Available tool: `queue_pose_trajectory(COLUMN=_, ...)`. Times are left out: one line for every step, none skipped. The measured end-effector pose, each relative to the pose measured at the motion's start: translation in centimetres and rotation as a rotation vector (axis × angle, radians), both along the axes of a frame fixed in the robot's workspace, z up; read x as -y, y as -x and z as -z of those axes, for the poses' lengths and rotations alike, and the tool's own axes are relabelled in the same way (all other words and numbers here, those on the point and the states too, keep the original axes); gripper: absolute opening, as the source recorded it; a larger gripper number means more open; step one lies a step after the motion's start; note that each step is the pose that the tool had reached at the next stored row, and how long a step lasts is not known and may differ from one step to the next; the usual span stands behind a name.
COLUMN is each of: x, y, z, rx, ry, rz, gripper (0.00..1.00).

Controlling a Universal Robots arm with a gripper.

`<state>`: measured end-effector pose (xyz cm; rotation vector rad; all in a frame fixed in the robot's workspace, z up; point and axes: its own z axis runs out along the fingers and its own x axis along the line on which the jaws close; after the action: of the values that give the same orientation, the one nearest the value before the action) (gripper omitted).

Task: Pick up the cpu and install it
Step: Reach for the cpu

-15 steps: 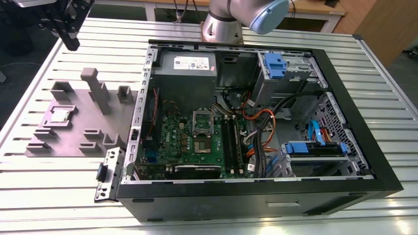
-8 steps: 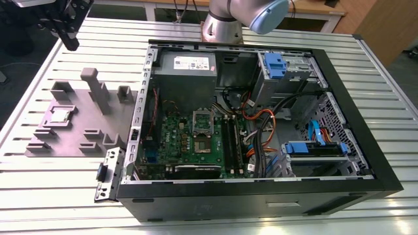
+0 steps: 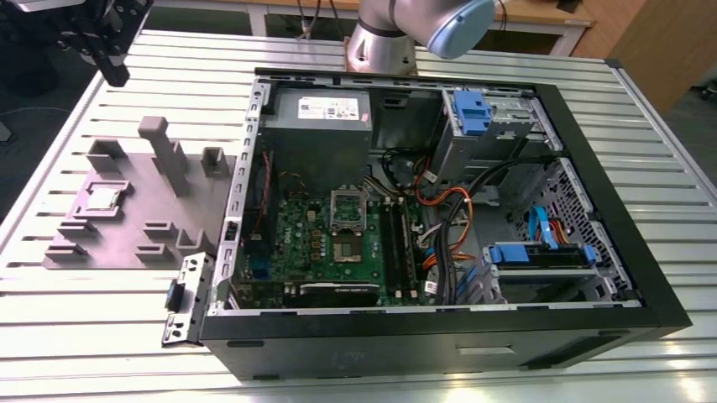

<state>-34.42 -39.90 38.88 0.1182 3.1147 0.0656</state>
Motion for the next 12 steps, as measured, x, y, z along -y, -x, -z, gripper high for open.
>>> queue_pose_trajectory(x=0.0, y=0.14, z=0.0, rx=0.0, ry=0.0, rz=0.0, gripper=0.11)
queue_pose_trajectory(x=0.0, y=0.3, z=0.0, rx=0.0, ry=0.0, rz=0.0, gripper=0.11)
queue_pose_trajectory(x=0.0, y=0.48, z=0.0, rx=0.0, ry=0.0, rz=0.0, gripper=0.11)
queue_pose_trajectory(x=0.0, y=0.73, z=0.01, rx=0.0, ry=0.0, rz=0.0, gripper=0.11)
queue_pose_trajectory(x=0.0, y=1.0, z=0.01, rx=0.0, ry=0.0, rz=0.0, gripper=0.11)
queue_pose_trajectory(x=0.0, y=1.29, z=0.02, rx=0.0001, ry=0.0, rz=0.0, gripper=0.11)
queue_pose_trajectory(x=-0.02, y=1.64, z=0.02, rx=0.0, ry=0.0, rz=0.0, gripper=0.11)
queue_pose_trajectory(x=-0.04, y=2.05, z=0.03, rx=-0.0001, ry=0.0001, rz=0.0, gripper=0.11)
queue_pose_trajectory(x=-0.08, y=2.48, z=0.05, rx=-0.0001, ry=0.0001, rz=0.0, gripper=0.11)
queue_pose_trajectory(x=-0.12, y=2.91, z=0.07, rx=0.0, ry=0.0, rz=0.0, gripper=0.11)
queue_pose_trajectory(x=-0.17, y=3.26, z=0.1, rx=0.0, ry=0.0, rz=0.0, gripper=0.11)
queue_pose_trajectory(x=-0.24, y=3.6, z=0.14, rx=-0.0001, ry=-0.0001, rz=0.0, gripper=0.11)
